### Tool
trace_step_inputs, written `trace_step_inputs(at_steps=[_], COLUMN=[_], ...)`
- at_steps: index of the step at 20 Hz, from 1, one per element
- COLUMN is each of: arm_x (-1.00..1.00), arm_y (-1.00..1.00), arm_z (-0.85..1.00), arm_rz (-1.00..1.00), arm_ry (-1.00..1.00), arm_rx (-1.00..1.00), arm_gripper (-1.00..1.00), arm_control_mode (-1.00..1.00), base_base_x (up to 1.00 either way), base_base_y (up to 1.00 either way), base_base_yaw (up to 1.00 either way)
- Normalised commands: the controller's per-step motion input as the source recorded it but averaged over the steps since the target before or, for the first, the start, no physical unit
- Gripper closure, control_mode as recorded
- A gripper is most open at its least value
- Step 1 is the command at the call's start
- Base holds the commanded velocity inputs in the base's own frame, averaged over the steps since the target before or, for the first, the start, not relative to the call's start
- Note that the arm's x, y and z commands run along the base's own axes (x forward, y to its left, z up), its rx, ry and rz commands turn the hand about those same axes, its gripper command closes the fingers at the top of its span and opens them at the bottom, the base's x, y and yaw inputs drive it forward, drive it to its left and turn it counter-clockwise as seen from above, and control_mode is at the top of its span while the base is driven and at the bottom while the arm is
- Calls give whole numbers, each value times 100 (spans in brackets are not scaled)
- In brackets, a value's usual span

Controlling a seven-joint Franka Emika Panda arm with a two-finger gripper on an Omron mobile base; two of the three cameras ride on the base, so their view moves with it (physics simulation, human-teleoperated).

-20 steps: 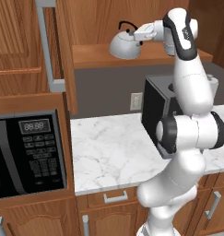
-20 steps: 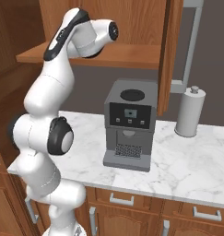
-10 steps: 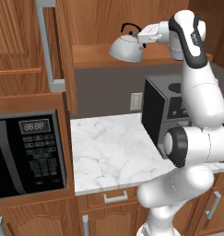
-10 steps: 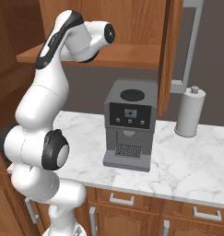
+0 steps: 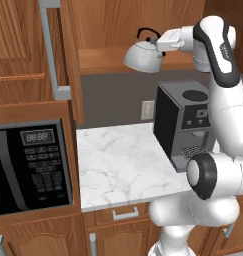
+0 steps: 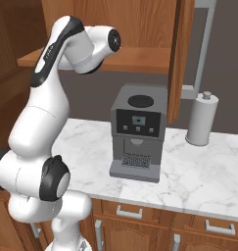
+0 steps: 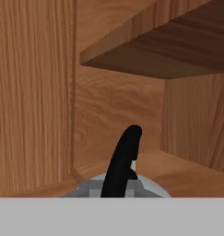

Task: Open the cabinet, pick the kettle from the cabinet, and place it in the sink.

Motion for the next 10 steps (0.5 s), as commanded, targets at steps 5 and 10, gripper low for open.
trace_step_inputs(at_steps=[5,10], arm_x=[-52,-56], arm_y=[-13,-19], arm_z=[0,-2], arm_rz=[-3,-9], arm_ry=[0,0], arm_rx=[-2,-10], arm_gripper=[100,100], arm_control_mode=[-100,-100], base_base_x=[0,0], base_base_y=[0,0], base_base_yaw=[0,0])
